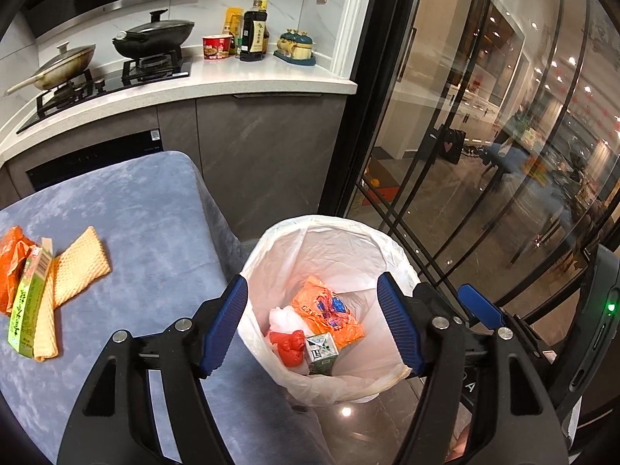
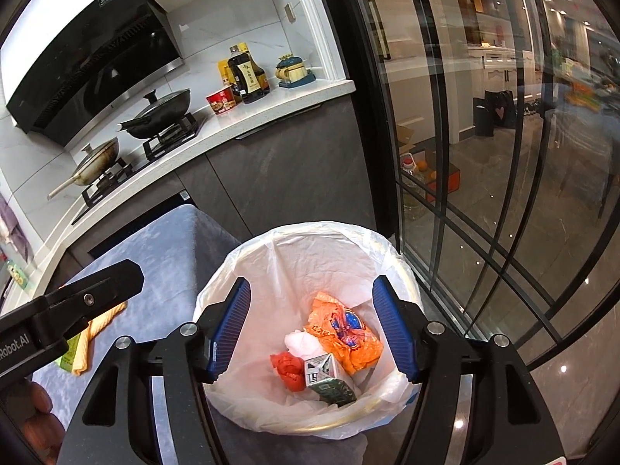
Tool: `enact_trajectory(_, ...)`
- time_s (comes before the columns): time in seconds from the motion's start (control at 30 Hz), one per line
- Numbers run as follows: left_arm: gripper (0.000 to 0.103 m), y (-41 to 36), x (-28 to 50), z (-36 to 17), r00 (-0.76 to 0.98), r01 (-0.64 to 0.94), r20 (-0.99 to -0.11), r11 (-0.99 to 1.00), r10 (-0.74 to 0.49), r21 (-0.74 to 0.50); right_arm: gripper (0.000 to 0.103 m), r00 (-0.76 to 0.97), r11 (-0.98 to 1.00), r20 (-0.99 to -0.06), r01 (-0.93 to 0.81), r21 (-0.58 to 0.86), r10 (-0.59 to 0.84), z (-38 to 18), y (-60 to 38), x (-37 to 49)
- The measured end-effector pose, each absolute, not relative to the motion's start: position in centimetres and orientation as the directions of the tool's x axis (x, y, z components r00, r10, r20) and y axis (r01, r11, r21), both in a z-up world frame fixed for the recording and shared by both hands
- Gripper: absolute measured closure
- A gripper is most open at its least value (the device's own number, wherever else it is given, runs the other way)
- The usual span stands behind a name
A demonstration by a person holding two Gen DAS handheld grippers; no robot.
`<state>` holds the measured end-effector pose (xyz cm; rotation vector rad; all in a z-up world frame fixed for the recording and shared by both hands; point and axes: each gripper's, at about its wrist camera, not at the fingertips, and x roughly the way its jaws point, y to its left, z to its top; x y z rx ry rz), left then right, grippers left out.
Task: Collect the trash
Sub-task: 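Return both tools from the bin toward the table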
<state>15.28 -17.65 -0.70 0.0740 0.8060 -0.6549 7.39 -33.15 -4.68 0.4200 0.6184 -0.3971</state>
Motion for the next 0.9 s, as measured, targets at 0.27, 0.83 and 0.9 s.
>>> enact_trajectory(0.27,0.037,-14.7,15.5,0.5,0.538,0.545,-0.668,0.817,-0.514,-0.190,0.040,0.762,0.864,-0.609,0.442,0.241,-0.220,-3.4,-30.8,7.6)
enact_trajectory(0.83,0.037,-4.8,17.6,1.8,0.623,0.429,-0.636,0.878,-0.456,-0.211,0.037,0.790,0.919,-0.589,0.342,0.197,-0.168,-1.2,-22.9,10.2)
enact_trajectory(0.9,0.035,-2.9,18.2,1.7,0.636,0.399,-0.637,0.892,-0.435,-0.211,0.037,0.791,0.927,-0.592,0.321,0.192,-0.151,-1.3,-21.5,10.8)
